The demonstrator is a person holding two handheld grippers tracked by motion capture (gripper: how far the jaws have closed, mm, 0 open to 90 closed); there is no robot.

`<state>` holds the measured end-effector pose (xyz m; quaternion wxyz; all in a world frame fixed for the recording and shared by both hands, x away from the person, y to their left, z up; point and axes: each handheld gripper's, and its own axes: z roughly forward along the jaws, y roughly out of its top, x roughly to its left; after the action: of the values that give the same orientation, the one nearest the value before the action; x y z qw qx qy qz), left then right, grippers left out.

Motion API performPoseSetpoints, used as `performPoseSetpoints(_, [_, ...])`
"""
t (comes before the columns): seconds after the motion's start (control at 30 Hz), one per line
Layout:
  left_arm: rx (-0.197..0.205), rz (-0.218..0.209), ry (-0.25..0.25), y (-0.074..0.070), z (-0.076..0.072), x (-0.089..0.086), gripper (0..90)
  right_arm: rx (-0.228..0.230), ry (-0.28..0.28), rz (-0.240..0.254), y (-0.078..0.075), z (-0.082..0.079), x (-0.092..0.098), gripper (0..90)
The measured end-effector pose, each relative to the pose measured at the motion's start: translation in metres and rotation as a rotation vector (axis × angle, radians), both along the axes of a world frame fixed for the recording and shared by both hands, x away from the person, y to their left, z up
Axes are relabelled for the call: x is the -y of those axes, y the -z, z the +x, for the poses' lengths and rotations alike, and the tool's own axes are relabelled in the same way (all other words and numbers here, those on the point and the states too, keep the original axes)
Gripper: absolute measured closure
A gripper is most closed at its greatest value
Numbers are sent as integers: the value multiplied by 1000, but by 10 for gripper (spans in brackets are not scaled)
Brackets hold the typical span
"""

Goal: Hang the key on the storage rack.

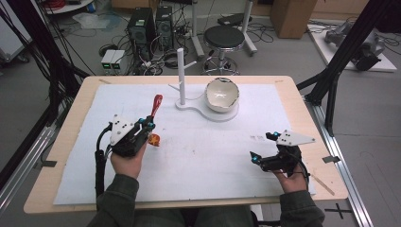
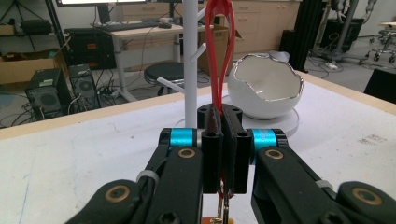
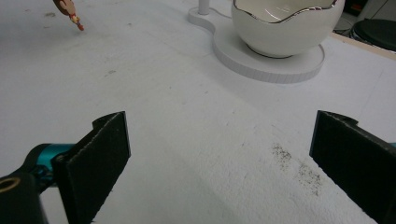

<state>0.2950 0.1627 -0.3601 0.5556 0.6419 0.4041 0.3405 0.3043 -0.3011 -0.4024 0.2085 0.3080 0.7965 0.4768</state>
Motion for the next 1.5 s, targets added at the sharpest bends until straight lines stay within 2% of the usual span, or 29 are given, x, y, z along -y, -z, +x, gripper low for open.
performPoseSetpoints(0.57, [33, 12, 30, -14, 6, 8, 865, -4, -4, -7, 1, 1, -1, 40])
performPoseSetpoints(0.93, [30, 21, 42, -16, 10, 14, 865, -6, -7, -5, 1, 1, -4, 35])
performPoseSetpoints(1.5, [42, 47, 55, -30, 22, 25, 866, 0, -2, 7, -1, 2, -3, 35])
